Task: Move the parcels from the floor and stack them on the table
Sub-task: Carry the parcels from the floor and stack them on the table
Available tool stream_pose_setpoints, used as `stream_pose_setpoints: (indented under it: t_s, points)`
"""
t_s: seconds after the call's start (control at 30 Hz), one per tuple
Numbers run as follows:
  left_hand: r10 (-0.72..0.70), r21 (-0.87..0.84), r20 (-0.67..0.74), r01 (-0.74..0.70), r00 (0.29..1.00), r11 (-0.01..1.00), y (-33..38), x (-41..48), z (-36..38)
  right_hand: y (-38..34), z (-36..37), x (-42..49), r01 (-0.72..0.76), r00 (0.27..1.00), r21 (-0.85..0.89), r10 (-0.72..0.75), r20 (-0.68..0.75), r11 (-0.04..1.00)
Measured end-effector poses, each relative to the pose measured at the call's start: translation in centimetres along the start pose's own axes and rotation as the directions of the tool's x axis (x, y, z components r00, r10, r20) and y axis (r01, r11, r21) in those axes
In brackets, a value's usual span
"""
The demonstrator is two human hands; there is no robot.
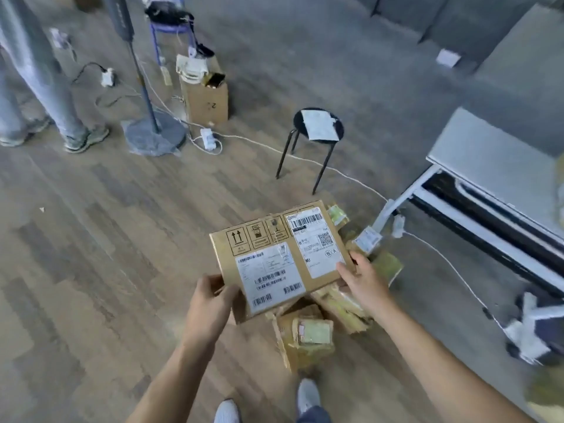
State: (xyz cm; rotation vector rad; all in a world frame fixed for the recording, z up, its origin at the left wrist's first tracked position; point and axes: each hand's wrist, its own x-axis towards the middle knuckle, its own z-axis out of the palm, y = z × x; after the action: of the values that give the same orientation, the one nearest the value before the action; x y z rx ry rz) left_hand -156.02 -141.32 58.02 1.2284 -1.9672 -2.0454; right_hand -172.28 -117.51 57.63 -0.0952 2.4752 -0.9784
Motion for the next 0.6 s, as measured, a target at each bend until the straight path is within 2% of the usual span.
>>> stream_pose_setpoints:
  t_s: [0.13,0.27,0.47,0.6]
  points:
    - [0.131,0.015,0.163,-0.136,0.978,0.991,7.2,-2.5,6.2,-0.3,-9.0,-3.6,0.013,0.982,0.145,0.015,-0.188,0.989]
    - [0.216,-0.048,0.276,-0.211,0.937,0.976,11.2,-6.1,13.7,1.7,-17.8,-6.6,0.074,0.927,0.237,0.021,-0.375,0.969]
    - [0.343,-0.103,0.34,-0.327,0.876,0.939,15.1,-14.1,27.4,9.6,-32.0,-13.7,0.163,0.783,0.201,-0.003,-0.621,0.966]
    - [0.391,-0.106,0.437,-0.386,0.81,0.917,15.8,-21.4,37.4,16.2,-41.4,-19.0,0.207,0.689,0.243,0.035,-0.724,0.948]
